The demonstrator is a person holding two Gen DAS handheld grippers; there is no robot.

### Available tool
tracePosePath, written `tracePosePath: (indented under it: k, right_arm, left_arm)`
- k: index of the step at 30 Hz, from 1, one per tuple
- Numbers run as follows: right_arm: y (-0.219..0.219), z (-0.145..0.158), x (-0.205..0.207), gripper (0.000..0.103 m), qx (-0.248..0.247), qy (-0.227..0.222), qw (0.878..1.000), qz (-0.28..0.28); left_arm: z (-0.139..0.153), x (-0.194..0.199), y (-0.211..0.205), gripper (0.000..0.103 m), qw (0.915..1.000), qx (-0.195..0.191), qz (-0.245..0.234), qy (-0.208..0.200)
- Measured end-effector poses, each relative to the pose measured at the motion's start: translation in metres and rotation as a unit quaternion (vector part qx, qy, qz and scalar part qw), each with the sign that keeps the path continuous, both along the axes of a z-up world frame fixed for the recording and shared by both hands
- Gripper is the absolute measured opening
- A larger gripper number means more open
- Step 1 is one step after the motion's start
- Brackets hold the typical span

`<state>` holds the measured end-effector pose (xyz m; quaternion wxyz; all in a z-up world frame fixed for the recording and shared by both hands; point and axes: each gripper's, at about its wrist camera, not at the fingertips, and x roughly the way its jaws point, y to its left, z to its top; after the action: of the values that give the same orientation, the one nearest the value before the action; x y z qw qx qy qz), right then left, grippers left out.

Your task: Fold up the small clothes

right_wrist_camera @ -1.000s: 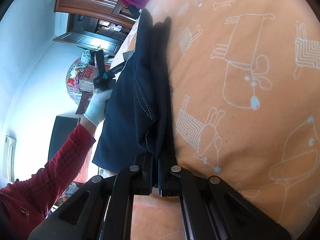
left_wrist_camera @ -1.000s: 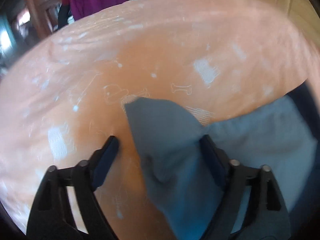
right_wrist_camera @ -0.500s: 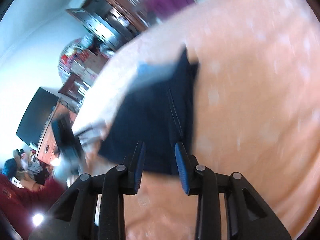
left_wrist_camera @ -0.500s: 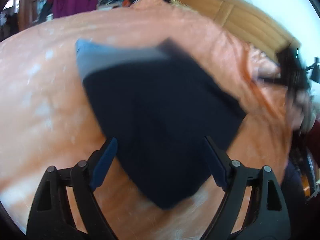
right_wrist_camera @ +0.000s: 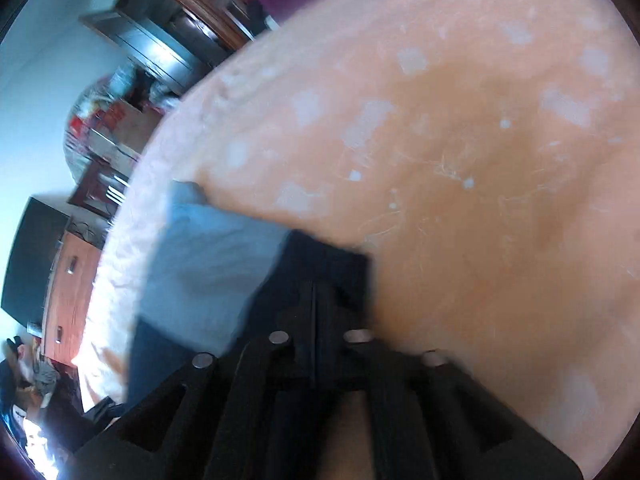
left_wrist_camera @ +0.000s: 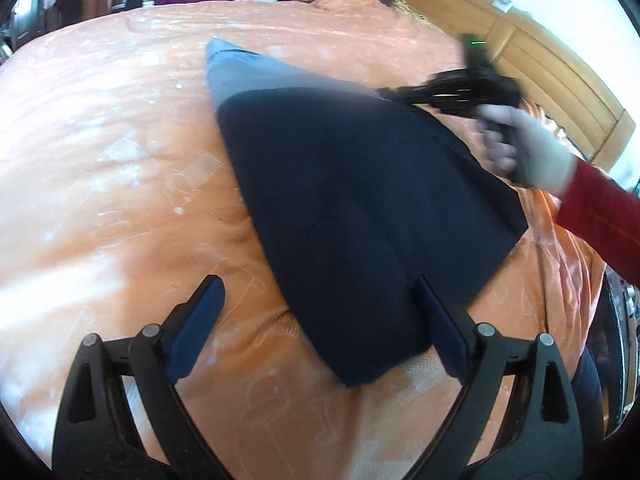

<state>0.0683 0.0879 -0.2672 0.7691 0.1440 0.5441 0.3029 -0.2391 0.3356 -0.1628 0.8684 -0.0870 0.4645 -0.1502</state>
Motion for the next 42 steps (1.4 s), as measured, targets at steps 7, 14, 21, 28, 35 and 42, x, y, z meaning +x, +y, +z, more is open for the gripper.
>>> tracePosePath:
  k: [7,14,21,28,35,42]
  right_arm:
    - [-0.028,0.104,-0.153,0.040,-0.035,-0.087,0.995,0.040]
    - [-0.063,0.101,-0.300,0.085,-0.266,-0.121,0.956,0.017]
    - [-0.073,0.043,-0.346,0.103,-0.353,-0.089,0.931,-0.001]
    - [-0.085,0.038,-0.338,0.103,-0.302,-0.073,0.950,-0.026]
    - [-0.078,0.027,-0.329,0.103,-0.297,-0.073,0.952,-0.029]
    - [-0.087,0.019,-0.318,0.103,-0.261,-0.057,0.963,-0.035]
  left_arm:
    - [0.025,-0.042,0.017,0.100,0.9955,0.059,0.073,-0.012]
    - [-0.001,-0.082,0.052,0.103,0.9754,0.098,0.189,0.056]
    - [-0.028,-0.062,0.038,0.103,0.9629,0.162,0.194,0.093]
    - [-0.039,-0.041,0.038,0.103,0.9559,0.171,0.215,0.104]
    - [-0.044,-0.031,0.040,0.103,0.9522,0.163,0.245,0.082]
    - [-0.047,-0.033,0.046,0.103,0.9534,0.150,0.257,0.053]
